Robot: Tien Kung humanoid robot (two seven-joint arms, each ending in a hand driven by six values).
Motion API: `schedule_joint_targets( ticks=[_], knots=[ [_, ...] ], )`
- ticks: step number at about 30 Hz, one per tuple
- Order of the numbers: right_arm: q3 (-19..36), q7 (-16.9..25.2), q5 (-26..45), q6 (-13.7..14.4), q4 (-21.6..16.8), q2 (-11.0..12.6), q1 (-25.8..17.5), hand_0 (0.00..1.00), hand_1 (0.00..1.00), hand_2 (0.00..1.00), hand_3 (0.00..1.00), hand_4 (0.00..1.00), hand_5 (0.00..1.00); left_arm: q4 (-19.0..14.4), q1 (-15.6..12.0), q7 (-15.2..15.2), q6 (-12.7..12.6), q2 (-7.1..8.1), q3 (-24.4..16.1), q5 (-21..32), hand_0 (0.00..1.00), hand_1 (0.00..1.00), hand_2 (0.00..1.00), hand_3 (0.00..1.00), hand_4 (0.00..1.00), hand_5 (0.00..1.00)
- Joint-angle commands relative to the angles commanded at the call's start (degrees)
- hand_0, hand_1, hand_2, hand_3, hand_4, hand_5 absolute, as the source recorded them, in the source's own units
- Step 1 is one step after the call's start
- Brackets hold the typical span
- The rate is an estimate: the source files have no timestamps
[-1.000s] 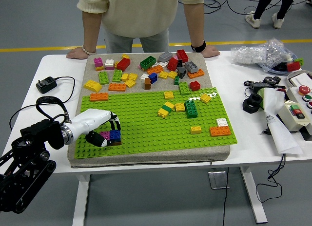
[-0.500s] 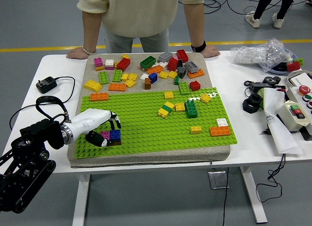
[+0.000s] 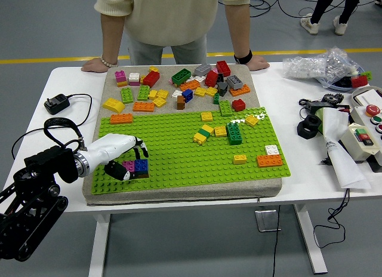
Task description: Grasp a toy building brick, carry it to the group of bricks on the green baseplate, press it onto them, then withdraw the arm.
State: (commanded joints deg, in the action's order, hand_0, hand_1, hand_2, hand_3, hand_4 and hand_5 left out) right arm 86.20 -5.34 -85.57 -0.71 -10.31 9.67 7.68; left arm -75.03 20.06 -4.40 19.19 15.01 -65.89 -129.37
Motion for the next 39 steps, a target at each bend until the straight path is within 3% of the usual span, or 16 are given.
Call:
schedule_joint_targets(
  ticks=[21, 27, 28, 39],
  knots=[
    [-0.1, 0.0, 0.0, 0.0, 0.0, -0.1, 0.0, 0.761, 0.676, 0.718, 0.737, 0.998, 0.683, 0.1, 0.1, 0.1, -0.1, 0.05, -0.1, 0.1, 0.774, 0.761, 0.561, 0.690, 0.863, 0.023],
    [0.0, 0.0, 0.0, 0.0, 0.0, -0.1, 0.0, 0.761, 0.676, 0.718, 0.737, 0.998, 0.683, 0.1, 0.1, 0.1, 0.0, 0.05, -0.2, 0.2, 0.777, 0.763, 0.568, 0.721, 0.877, 0.029],
    [0.0, 0.0, 0.0, 0.0, 0.0, -0.1, 0.0, 0.761, 0.676, 0.718, 0.737, 0.998, 0.683, 0.2, 0.1, 0.1, 0.0, 0.03, -0.3, 0.3, 0.786, 0.774, 0.613, 0.818, 0.919, 0.047],
    [0.0, 0.0, 0.1, 0.0, 0.0, 0.0, 0.0, 0.761, 0.676, 0.718, 0.737, 0.998, 0.683, 0.2, 0.2, -0.1, -0.2, 0.04, -0.5, 0.4, 0.793, 0.782, 0.651, 0.830, 0.936, 0.055]
  ],
)
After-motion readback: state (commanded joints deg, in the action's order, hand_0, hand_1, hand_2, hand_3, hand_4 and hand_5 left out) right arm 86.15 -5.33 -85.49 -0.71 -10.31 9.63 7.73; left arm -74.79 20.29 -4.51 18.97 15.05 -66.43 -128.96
